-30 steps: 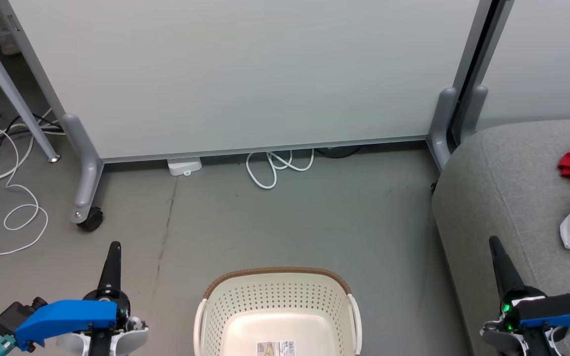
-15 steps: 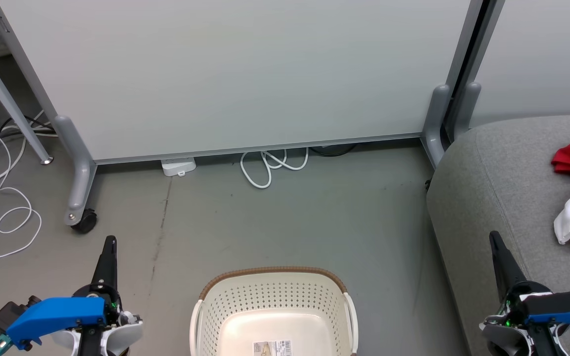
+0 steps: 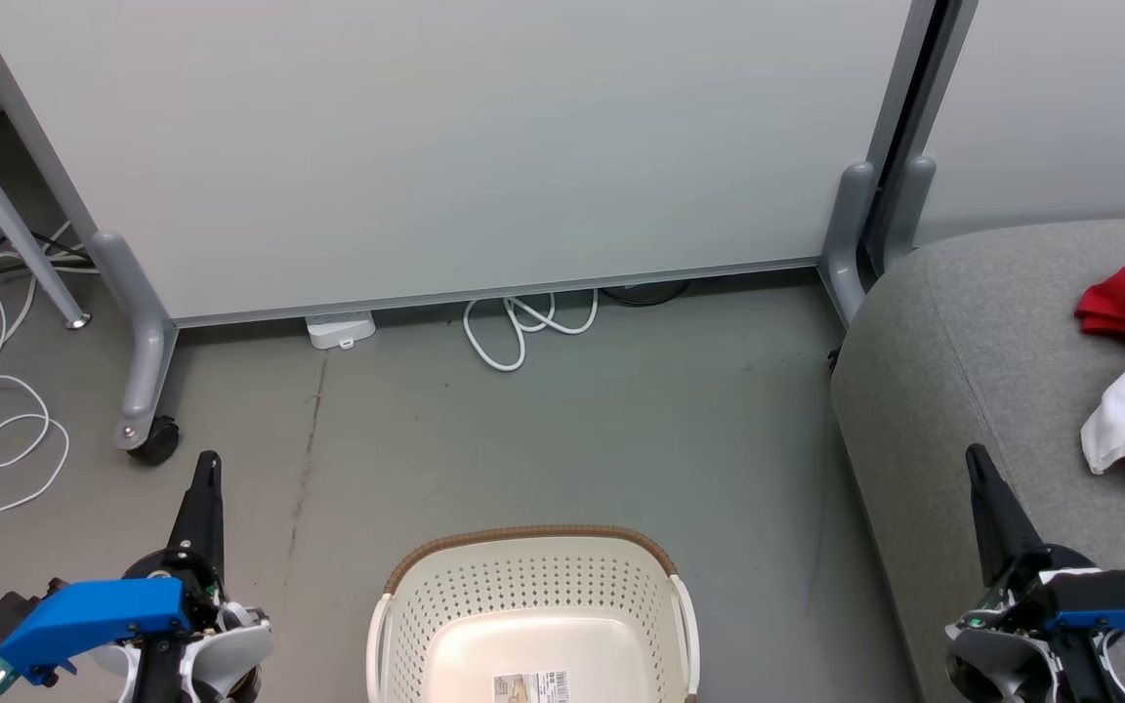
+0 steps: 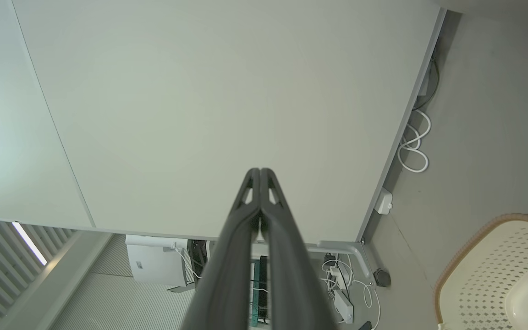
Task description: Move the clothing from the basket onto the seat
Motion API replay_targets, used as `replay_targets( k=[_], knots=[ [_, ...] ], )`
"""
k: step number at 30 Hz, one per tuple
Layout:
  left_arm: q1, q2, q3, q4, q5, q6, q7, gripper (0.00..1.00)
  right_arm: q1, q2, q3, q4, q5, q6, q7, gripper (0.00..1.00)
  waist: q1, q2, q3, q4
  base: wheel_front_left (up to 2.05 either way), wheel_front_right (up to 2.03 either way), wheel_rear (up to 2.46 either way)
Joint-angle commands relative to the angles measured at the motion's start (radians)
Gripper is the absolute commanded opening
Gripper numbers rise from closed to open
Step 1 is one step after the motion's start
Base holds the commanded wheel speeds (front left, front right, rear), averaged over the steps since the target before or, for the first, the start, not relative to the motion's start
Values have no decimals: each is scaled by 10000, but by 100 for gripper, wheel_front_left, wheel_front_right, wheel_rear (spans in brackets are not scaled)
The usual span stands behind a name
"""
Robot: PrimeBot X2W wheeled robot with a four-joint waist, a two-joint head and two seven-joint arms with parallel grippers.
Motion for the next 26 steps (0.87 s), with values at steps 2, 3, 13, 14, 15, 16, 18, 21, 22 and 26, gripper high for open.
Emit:
replay_targets(
  k=[2,3,13,14,15,16,18,21,22,26],
  knots=[
    [-127,-13,69,-99,-226,15,88,0,-101,29,-30,-34,292,4,81,0,-1,-1,7,-29,0,0,0],
    [-131,-15,83,-111,-292,17,102,0,-112,30,-30,-35,361,4,101,0,-1,-1,9,-40,0,0,0],
    [-146,-21,134,-143,-498,28,169,0,-142,34,-36,-35,584,4,144,0,-1,-1,20,-88,0,0,0],
    [-146,-21,134,-141,-498,26,169,0,-141,34,-36,-34,584,4,144,0,-1,-1,20,-88,0,0,0],
    [-146,-21,134,-141,-498,26,169,0,-141,33,-36,-34,584,4,144,0,-1,-1,20,-88,0,0,0],
    [-145,-21,133,-143,-498,26,169,0,-140,33,-36,-34,584,4,144,0,-1,-1,20,-88,0,0,0],
    [-145,-21,133,-144,-498,28,169,0,-138,33,-36,-34,584,4,144,0,-1,-1,20,-88,0,0,0],
    [-144,-21,133,-144,-498,26,169,0,-129,33,-36,-34,584,4,144,0,-1,-1,20,-88,0,0,0],
    [-144,-21,133,-144,-498,26,169,0,-128,33,-36,-34,584,4,144,0,-1,-1,20,-88,0,0,0],
    [-143,-21,133,-141,-498,26,169,0,-126,33,-36,-34,584,4,144,0,-1,-1,20,-88,0,0,0]
  ],
)
